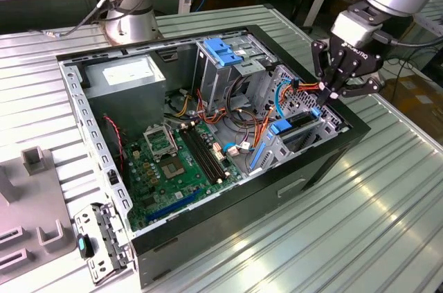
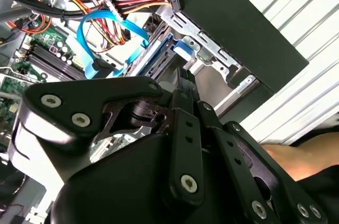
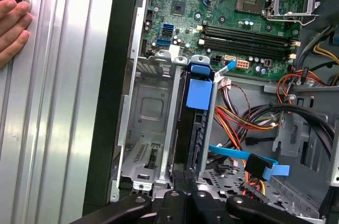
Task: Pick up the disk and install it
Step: 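Insert the first disk wire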
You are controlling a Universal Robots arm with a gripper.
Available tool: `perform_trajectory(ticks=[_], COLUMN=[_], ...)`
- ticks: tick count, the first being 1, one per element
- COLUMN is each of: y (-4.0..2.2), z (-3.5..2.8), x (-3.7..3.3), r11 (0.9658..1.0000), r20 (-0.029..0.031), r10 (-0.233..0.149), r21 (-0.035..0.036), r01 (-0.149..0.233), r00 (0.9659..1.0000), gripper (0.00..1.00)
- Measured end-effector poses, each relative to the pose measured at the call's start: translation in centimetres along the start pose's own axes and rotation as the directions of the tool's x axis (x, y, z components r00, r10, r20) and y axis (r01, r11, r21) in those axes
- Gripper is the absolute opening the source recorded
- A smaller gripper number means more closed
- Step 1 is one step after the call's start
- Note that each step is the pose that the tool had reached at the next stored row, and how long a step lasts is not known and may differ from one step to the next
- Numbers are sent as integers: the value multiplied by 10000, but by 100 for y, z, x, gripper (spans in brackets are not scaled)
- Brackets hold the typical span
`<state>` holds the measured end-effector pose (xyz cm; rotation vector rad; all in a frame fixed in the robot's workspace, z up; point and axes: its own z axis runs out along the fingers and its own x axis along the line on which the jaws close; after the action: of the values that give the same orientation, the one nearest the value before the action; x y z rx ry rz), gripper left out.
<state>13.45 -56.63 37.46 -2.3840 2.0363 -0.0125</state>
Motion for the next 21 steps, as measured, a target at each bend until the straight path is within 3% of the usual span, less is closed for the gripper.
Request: perform_trajectory(ticks=[11,16,18,21], y=[-124,-167,-168,-169], z=[3,3,3,3], x=[-34,-72,-73,-73], r11=[9974,9964,9922,9811], r20=[8,10,14,20], r10=[-717,-853,-1243,-1937], r21=[1,2,3,5], r01=[717,853,1243,1937], r00=[9974,9964,9922,9811], gripper=[11,11,11,11])
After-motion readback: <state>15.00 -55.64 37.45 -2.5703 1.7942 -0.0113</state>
